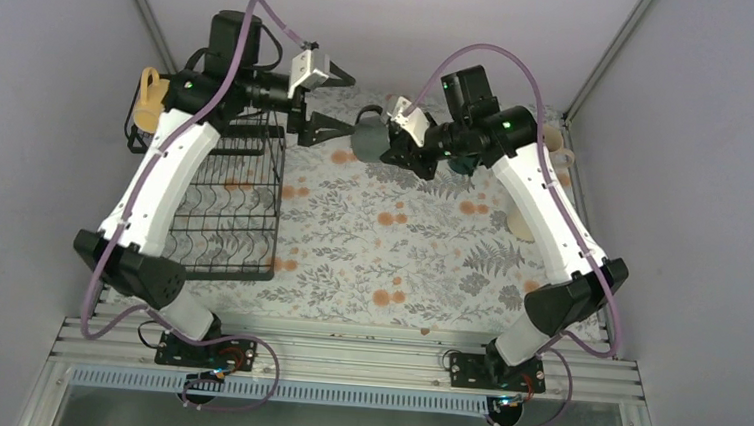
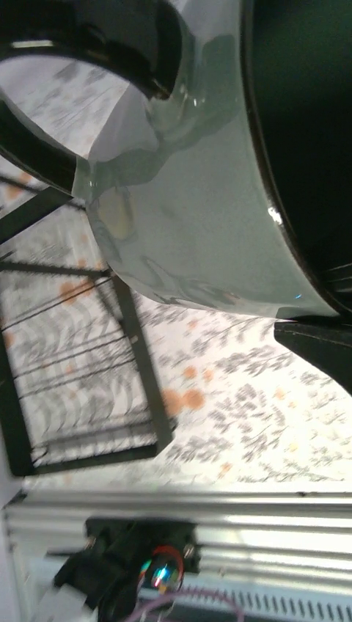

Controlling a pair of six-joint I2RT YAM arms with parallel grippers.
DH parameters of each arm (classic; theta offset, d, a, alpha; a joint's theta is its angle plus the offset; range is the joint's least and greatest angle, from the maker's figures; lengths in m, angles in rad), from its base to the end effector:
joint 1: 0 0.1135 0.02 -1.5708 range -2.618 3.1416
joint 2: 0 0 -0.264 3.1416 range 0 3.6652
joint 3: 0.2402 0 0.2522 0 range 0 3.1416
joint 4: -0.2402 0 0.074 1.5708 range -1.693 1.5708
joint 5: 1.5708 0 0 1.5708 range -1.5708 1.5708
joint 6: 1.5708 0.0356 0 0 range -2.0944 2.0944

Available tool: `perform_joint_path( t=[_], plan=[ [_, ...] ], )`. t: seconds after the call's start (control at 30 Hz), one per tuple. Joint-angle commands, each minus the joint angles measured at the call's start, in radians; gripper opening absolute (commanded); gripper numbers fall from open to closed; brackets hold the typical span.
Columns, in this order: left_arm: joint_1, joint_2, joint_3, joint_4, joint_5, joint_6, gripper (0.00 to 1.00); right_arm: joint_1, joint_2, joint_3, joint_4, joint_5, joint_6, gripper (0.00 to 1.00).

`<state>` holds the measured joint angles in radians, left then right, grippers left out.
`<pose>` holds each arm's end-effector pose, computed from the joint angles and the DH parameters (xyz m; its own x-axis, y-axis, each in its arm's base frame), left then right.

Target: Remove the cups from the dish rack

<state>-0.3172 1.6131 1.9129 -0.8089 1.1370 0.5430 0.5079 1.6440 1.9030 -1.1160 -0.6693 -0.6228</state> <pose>0.2989 -0.1321 0.4636 0.0602 0.2088 -0.9761 0.9960 0.0518 0.0725 0.2754 0.1786 0.4205 -0.1070 -0.5831 -0.8053 -0.9834 0.1817 -0.0010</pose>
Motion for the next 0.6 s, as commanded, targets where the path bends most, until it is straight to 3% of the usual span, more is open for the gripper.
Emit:
perform_joint_path(
  t=[0.0,0.2,0.4,0.57],
  plan=[
    [-0.002,-0.114,0.002,0.009,-0.248,0.040,1.00,-0.029,-0.063,-0.036,-0.029,0.251,0.011,0.03],
    [0.000,-0.167,0.015,0.006,-0.770,0.089,1.00,-0.204,-0.049,-0.166,-0.106,0.407,-0.051,0.04],
    [0.018,-0.192,-0.057,0.073,-1.270,0.197,1.00,-0.276,-0.015,-0.309,-0.046,0.541,-0.060,0.04],
    [0.128,-0.232,-0.128,0.132,-1.333,0.248,1.00,-0.271,0.083,-0.349,-0.015,0.604,-0.039,0.04]
  ],
)
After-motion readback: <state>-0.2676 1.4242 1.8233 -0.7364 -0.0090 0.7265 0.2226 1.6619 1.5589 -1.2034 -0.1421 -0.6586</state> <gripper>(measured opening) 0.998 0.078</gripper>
